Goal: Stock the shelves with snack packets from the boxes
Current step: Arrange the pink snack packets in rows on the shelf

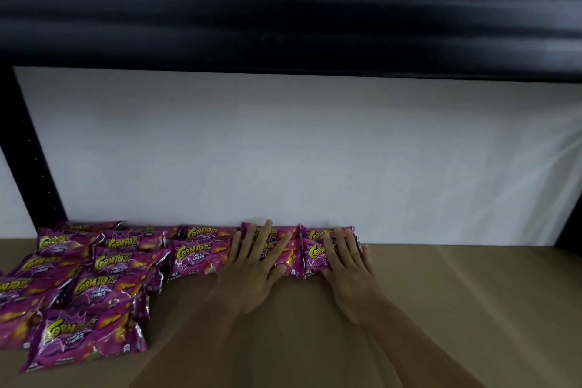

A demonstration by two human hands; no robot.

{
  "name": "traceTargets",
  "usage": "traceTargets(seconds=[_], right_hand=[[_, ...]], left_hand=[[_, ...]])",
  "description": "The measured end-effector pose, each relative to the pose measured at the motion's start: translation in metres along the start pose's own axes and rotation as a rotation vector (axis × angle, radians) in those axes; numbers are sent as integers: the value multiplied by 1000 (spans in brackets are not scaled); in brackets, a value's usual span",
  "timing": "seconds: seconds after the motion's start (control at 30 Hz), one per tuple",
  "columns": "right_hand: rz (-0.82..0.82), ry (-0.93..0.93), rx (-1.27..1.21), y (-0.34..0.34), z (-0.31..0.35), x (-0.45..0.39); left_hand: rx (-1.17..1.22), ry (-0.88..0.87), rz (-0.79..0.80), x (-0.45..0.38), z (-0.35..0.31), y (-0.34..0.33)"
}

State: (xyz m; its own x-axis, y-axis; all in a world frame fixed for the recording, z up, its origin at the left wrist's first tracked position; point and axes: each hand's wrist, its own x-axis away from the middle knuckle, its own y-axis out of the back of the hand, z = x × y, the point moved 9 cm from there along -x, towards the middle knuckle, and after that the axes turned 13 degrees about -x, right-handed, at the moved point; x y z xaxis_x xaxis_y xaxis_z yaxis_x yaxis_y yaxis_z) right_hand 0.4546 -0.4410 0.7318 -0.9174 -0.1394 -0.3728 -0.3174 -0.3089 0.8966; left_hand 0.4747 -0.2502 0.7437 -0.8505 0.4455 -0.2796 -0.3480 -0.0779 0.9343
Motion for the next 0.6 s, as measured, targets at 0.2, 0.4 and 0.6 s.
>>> traceTargets(seconds=[0.2,0.4,0.6], right_hand=[[-150,75,60,16,11,4],[-242,110,-56,24,20,13],[-275,56,-45,39,28,17]], left_hand=[[-16,58,-17,6,2,8],[43,218,-32,21,8,12],[115,378,77,27,18,5]])
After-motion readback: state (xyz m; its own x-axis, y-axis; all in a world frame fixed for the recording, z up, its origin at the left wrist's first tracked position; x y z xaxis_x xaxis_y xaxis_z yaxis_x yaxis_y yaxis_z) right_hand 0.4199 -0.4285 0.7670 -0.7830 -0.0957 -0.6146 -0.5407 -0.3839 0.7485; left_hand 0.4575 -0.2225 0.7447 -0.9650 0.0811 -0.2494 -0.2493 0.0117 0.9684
